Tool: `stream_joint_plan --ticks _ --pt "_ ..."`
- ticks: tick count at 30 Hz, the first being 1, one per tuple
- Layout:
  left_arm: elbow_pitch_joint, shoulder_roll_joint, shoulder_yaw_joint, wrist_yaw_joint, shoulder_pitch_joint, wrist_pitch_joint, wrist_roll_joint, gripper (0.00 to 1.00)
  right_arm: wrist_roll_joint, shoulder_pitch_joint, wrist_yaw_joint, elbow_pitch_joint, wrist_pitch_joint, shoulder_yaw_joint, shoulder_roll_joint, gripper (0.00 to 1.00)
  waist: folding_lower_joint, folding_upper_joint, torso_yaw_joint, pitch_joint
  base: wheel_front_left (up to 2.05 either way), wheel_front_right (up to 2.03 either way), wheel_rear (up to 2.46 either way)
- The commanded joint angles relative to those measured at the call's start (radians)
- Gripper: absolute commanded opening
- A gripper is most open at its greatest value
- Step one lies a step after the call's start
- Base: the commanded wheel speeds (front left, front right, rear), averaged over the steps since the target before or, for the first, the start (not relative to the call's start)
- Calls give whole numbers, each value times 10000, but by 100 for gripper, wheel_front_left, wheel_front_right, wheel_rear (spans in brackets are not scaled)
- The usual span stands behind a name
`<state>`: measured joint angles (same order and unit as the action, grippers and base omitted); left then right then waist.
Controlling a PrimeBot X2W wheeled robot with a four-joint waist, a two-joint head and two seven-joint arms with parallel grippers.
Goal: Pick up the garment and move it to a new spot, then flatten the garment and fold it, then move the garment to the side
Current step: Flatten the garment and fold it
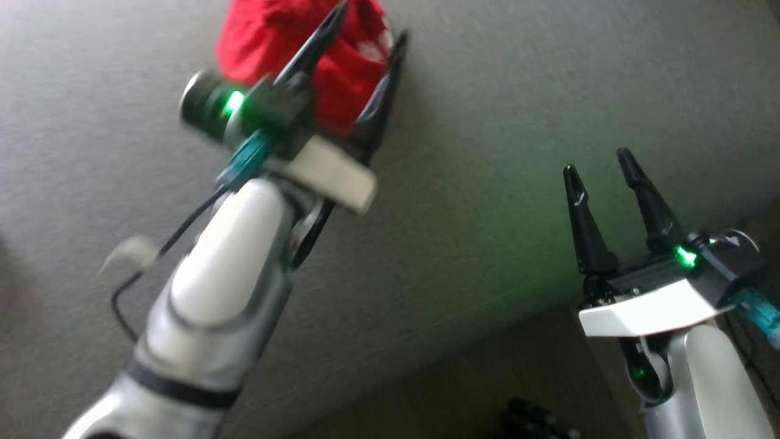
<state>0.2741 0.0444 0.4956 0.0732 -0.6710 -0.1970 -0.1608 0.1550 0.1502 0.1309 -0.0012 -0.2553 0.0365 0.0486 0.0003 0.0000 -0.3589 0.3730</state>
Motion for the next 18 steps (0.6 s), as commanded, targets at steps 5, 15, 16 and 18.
stream_joint_plan --ticks 5,15,16,18 --pt "554 58 1112 -684 -1833 1188 45 100 370 300 -2 -427 -65 290 16 100 -3 0 -961 777 0 0 0" --pt "2980 58 2079 -1571 -3428 2845 -271 100 731 418 -2 -527 -65 428 16 100 -3 0 -1427 1119 0 0 0" --pt "3216 59 2079 -1714 -3567 2866 -208 100 761 421 -2 -538 -65 435 16 100 -3 0 -1445 1148 0 0 0" --pt "3625 84 2112 -1889 -3800 2846 -44 100 812 418 -2 -555 -65 418 16 100 -3 0 -1450 1193 0 0 0"
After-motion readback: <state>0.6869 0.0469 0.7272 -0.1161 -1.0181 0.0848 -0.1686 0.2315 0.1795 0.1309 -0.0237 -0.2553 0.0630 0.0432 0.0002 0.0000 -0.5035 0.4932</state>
